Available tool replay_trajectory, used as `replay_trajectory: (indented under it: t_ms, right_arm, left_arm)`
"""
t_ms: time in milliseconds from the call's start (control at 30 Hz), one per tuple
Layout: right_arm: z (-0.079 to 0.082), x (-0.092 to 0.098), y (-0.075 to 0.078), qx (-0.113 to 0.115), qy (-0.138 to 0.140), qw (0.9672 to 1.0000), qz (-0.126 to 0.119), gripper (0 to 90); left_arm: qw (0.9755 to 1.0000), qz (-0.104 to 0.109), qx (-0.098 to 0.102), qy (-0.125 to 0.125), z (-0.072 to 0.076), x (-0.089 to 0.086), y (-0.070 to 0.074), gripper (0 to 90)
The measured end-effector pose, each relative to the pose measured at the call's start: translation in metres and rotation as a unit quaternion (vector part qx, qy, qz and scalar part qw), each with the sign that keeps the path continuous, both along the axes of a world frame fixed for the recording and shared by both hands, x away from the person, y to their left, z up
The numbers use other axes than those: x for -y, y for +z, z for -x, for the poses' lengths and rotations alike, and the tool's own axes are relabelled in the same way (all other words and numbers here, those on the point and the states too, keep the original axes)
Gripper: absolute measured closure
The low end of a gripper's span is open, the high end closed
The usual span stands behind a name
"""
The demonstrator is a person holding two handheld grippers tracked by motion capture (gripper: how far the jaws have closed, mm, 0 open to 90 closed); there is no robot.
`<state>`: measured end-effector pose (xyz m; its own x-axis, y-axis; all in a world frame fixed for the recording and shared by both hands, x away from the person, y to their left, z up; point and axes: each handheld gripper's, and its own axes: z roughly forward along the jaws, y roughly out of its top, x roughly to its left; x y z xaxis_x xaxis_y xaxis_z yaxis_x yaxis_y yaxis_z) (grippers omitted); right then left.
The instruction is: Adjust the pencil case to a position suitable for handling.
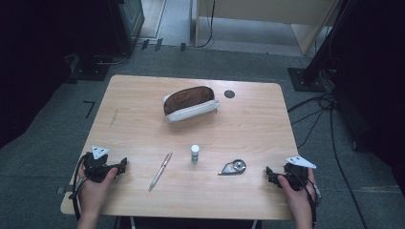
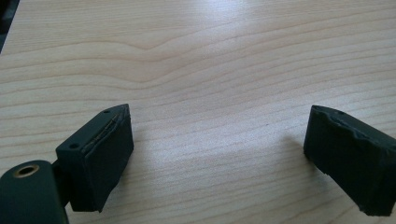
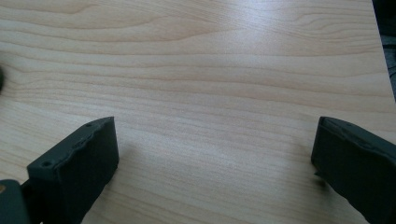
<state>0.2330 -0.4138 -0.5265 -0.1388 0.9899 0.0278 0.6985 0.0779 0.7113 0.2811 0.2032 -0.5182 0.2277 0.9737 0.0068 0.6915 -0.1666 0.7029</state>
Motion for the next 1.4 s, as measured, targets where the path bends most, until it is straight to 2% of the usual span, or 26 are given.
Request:
replay_trajectory:
  t_ms: [233,267,300,467,500,600,633,667,733,833,900,967,1033,1133,1167,1233,1267,1300,1333,1367,1400]
  right_arm:
    - [0.000,-0.001,0.001,-0.004,-0.002,1.0000,-0.001,2.4]
    - [0.001,-0.003,0.005,-0.003,-0.012,0.9999,0.000,11.8]
    - [0.001,-0.004,0.009,0.006,-0.012,0.9999,-0.004,13.8]
    - [-0.007,-0.006,0.032,0.030,0.002,0.9994,-0.020,14.9]
    - [-0.012,-0.009,0.046,0.040,0.017,0.9986,-0.030,15.6]
    - [-0.020,-0.017,0.067,0.059,0.036,0.9969,-0.039,20.7]
    - [-0.020,-0.017,0.067,0.059,0.036,0.9969,-0.039,20.7]
    - [-0.026,-0.024,0.080,0.071,0.054,0.9951,-0.043,21.1]
    - [-0.033,-0.032,0.089,0.081,0.067,0.9931,-0.052,21.4]
    - [-0.041,-0.041,0.096,0.083,0.078,0.9919,-0.056,20.8]
    - [-0.055,-0.056,0.104,0.083,0.098,0.9902,-0.054,20.8]
    - [-0.059,-0.061,0.106,0.082,0.102,0.9897,-0.058,22.7]
    - [-0.070,-0.074,0.110,0.084,0.108,0.9887,-0.061,28.3]
    - [-0.077,-0.082,0.110,0.083,0.118,0.9876,-0.063,29.5]
    - [-0.084,-0.089,0.110,0.082,0.131,0.9856,-0.068,31.0]
    - [-0.091,-0.097,0.110,0.086,0.153,0.9811,-0.081,32.1]
    - [-0.091,-0.097,0.110,0.086,0.153,0.9811,-0.081,32.1]
    - [-0.100,-0.104,0.109,0.086,0.175,0.9755,-0.101,32.2]
    - [-0.100,-0.104,0.109,0.086,0.175,0.9755,-0.101,32.2]
    - [-0.104,-0.108,0.109,0.087,0.182,0.9741,-0.102,32.7]
    - [-0.112,-0.116,0.107,0.087,0.189,0.9740,-0.091,33.4]
  left_arm:
    - [0.9999,-0.001,-0.001,0.011,-0.004,0.002,0.000,8.4]
    - [0.9999,-0.001,-0.001,0.011,-0.004,0.002,0.000,8.5]
    - [0.9999,-0.001,-0.001,0.011,-0.004,0.002,0.000,8.5]
    - [0.9999,0.000,0.000,0.013,-0.004,0.002,0.000,8.4]
    - [0.9999,0.000,0.000,0.016,-0.005,0.002,0.000,8.4]
    - [0.9998,0.000,0.000,0.018,-0.005,0.002,0.000,8.3]
    - [0.9998,0.000,0.000,0.018,-0.005,0.002,0.000,8.3]
    - [0.9998,0.000,0.000,0.018,-0.005,0.002,0.000,8.3]
    - [0.9998,0.000,0.000,0.018,-0.005,0.002,0.000,8.3]
    - [0.9998,0.000,0.000,0.018,-0.005,0.002,0.000,8.3]
    - [0.9998,0.001,0.000,0.019,-0.005,0.002,0.000,8.3]
    - [0.9998,-0.001,-0.001,0.018,-0.005,0.002,0.000,8.3]
    - [0.9999,0.000,0.000,0.015,-0.006,0.003,0.000,8.3]
    - [0.9998,0.000,-0.002,0.018,-0.007,0.004,0.000,7.3]
    - [0.9997,-0.003,-0.009,0.023,-0.011,0.006,0.000,3.7]
    - [0.9996,-0.003,-0.009,0.028,-0.012,0.008,-0.001,1.8]
    - [0.9996,-0.003,-0.009,0.028,-0.012,0.008,-0.001,1.8]
    - [0.9996,-0.002,-0.009,0.029,-0.012,0.008,-0.001,1.8]
    - [0.9996,-0.002,-0.009,0.029,-0.012,0.008,-0.001,1.8]
    - [0.9996,-0.002,-0.010,0.027,-0.011,0.007,0.000,1.8]
    - [0.9996,-0.002,-0.009,0.025,-0.011,0.007,-0.001,1.9]
